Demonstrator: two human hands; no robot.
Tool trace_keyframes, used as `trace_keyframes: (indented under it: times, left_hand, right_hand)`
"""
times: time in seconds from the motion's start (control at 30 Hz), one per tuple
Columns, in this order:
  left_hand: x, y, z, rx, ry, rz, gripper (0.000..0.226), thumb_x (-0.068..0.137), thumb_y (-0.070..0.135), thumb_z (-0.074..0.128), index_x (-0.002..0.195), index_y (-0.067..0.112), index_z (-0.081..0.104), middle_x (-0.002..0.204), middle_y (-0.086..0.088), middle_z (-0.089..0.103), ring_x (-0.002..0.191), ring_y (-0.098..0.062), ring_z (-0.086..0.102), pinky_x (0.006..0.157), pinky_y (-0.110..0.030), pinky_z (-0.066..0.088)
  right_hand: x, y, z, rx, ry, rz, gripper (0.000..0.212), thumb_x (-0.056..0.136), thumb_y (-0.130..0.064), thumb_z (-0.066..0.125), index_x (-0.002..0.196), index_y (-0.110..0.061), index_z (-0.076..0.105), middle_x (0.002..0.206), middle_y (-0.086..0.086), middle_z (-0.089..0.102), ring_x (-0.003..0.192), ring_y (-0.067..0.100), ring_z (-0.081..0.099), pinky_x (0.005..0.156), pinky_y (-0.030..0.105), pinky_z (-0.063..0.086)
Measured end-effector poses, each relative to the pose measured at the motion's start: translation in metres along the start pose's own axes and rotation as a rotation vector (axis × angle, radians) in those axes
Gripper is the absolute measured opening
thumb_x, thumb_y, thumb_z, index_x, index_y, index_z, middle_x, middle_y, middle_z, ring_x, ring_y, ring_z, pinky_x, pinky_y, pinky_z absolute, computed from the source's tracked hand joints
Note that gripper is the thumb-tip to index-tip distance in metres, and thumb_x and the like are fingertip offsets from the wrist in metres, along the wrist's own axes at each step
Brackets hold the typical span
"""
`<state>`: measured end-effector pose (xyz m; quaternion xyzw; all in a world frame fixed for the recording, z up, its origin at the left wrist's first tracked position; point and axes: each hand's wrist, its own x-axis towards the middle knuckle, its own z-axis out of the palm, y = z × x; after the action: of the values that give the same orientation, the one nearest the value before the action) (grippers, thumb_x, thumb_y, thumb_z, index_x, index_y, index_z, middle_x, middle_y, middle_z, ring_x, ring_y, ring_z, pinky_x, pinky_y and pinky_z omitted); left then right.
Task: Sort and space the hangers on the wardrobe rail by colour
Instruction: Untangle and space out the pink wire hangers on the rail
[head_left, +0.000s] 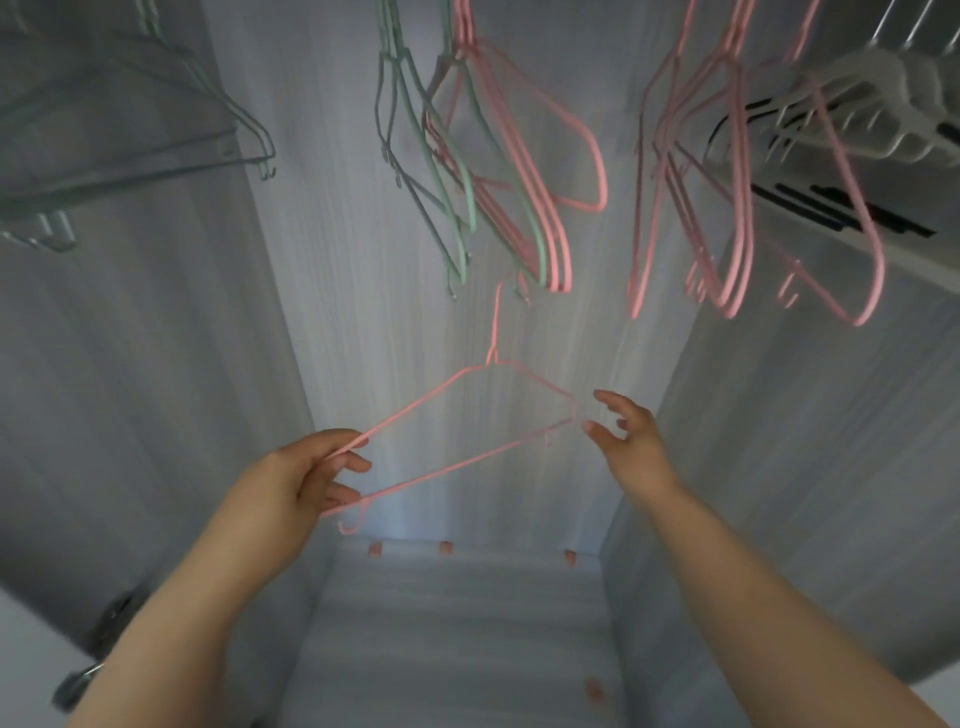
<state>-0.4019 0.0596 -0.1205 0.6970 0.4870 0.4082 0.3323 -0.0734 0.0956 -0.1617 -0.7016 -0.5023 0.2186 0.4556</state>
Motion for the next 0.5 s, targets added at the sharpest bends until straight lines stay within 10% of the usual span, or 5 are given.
trace_keyframes:
  times: [0.13,0.27,0.37,0.5]
  left_hand:
    - [-0.009,0.021,0.025,-0.020,0.086,0.063,0.041,0.092,-0.003,0.038,0.087,0.034,0.053,0.080,0.002,0.064,0.055,-0.007,0.063,0.053,-0.008,0.048]
    - [-0.030,0.046,0.078,-0.015,0.088,0.110,0.033,0.086,0.004,0.032,0.097,0.027,0.052,0.070,0.003,0.051,0.058,-0.007,0.053,0.053,-0.007,0.040]
    - [-0.041,0.051,0.112,-0.088,0.132,0.101,0.025,0.080,0.018,0.040,0.099,0.028,0.051,0.074,0.006,0.058,0.066,0.004,0.053,0.065,-0.010,0.041]
    - [-0.044,0.041,0.137,0.083,-0.025,0.174,0.069,0.056,0.082,0.036,0.107,0.037,0.046,0.123,0.004,0.053,0.113,-0.016,0.051,0.099,-0.029,0.041]
  right_hand:
    - [-0.035,-0.045,0.006,0.214,-0.309,-0.019,0.035,0.082,0.008,0.058,0.110,-0.014,0.059,0.110,0.011,0.060,0.070,0.001,0.057,0.061,0.000,0.043]
    - [-0.082,-0.089,0.016,0.349,-0.513,-0.061,0.025,0.090,-0.004,0.052,0.113,-0.014,0.053,0.099,0.004,0.058,0.081,0.007,0.057,0.077,0.017,0.048]
    - [-0.104,-0.098,0.026,0.272,-0.435,-0.116,0.017,0.093,-0.013,0.048,0.107,-0.023,0.050,0.093,0.005,0.060,0.082,0.014,0.057,0.086,0.037,0.050]
    - [-0.117,-0.096,0.026,0.245,-0.192,-0.140,0.029,0.092,-0.013,0.049,0.118,-0.024,0.051,0.072,-0.011,0.056,0.062,0.002,0.055,0.068,0.016,0.045]
